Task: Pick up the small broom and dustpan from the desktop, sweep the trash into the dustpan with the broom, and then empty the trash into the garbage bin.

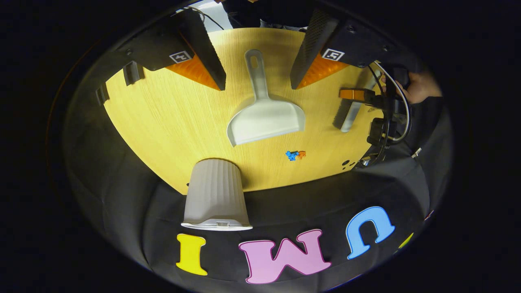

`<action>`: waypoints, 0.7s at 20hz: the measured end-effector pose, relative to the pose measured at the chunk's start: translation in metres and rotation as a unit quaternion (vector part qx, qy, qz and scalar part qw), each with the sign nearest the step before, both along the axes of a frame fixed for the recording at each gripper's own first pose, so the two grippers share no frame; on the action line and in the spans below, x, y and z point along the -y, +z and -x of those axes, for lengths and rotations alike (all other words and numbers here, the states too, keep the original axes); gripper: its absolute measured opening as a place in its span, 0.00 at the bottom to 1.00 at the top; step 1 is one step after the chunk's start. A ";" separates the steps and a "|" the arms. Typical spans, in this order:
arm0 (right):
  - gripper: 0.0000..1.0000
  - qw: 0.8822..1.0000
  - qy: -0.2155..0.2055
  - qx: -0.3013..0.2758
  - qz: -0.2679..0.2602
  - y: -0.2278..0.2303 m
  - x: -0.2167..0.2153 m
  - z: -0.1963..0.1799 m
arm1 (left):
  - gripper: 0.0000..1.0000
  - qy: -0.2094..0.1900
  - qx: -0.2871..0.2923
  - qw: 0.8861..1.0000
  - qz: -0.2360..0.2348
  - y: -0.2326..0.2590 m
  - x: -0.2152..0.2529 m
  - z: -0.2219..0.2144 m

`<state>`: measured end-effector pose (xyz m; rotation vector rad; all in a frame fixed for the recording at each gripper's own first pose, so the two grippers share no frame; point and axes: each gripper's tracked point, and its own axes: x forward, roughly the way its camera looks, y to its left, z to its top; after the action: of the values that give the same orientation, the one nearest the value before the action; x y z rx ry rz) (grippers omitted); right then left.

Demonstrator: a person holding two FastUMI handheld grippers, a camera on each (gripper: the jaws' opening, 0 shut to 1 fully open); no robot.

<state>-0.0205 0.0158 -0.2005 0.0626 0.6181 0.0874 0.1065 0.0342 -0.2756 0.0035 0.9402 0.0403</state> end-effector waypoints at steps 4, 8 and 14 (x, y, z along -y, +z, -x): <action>0.99 1.000 0.009 -0.008 0.005 -0.004 -0.005 0.000 | 0.43 0.011 0.008 1.000 0.007 -0.001 -0.009 0.001; 0.99 1.000 0.010 -0.007 0.010 -0.003 -0.004 -0.003 | 0.34 -0.020 0.013 1.000 -0.006 0.001 -0.009 0.000; 0.99 1.000 -0.006 -0.029 0.003 -0.012 -0.001 -0.017 | 0.27 -0.061 0.048 0.997 0.006 0.015 -0.006 0.003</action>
<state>-0.0036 0.0168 -0.2121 0.0635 0.6753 0.0716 0.1032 0.0407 -0.2611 0.0476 0.8423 -0.0766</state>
